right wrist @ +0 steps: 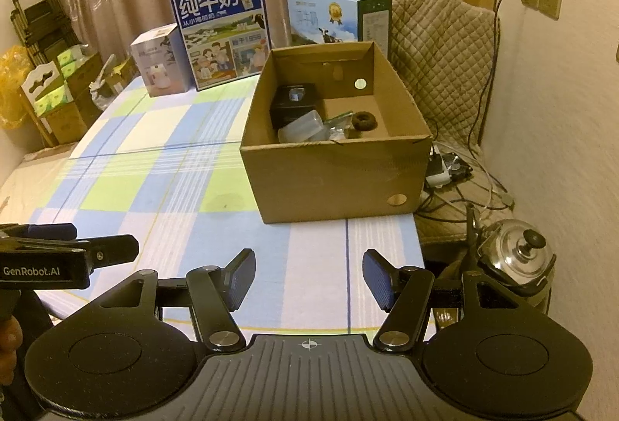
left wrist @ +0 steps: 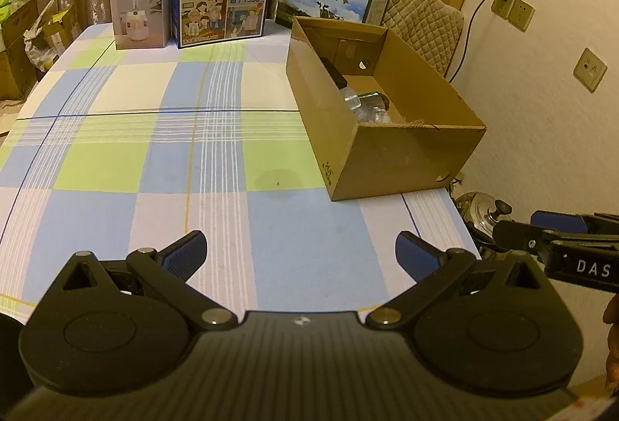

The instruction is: Organize objects

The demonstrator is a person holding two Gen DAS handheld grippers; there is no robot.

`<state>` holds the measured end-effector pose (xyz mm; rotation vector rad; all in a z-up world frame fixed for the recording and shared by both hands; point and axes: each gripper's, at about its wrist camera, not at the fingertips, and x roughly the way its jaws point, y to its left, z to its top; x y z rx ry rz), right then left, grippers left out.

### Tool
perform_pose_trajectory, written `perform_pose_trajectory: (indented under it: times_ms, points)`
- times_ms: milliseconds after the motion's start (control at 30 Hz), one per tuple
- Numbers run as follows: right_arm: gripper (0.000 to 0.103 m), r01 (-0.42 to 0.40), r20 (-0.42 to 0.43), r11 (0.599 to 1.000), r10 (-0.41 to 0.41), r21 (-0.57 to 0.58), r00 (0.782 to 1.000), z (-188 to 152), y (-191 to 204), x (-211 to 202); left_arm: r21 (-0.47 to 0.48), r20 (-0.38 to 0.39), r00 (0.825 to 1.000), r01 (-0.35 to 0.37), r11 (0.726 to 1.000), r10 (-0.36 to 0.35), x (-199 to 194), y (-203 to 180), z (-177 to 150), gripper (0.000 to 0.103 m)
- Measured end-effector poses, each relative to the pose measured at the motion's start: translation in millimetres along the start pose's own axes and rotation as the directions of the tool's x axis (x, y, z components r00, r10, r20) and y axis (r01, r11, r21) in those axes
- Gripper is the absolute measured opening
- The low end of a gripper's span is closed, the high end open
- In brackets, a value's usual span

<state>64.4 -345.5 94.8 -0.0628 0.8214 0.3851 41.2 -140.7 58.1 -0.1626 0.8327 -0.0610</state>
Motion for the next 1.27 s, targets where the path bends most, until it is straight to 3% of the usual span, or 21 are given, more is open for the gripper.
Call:
perform_pose_trajectory:
  times_ms: [1267]
  points:
    - [0.059, -0.009, 0.011, 1.000, 0.009, 0.001, 1.000, 4.6, 1.8, -4.0, 0.006, 0.024, 0.999, 0.036, 0.999, -0.036, -4.0, -3.7, -1.9, 0.102]
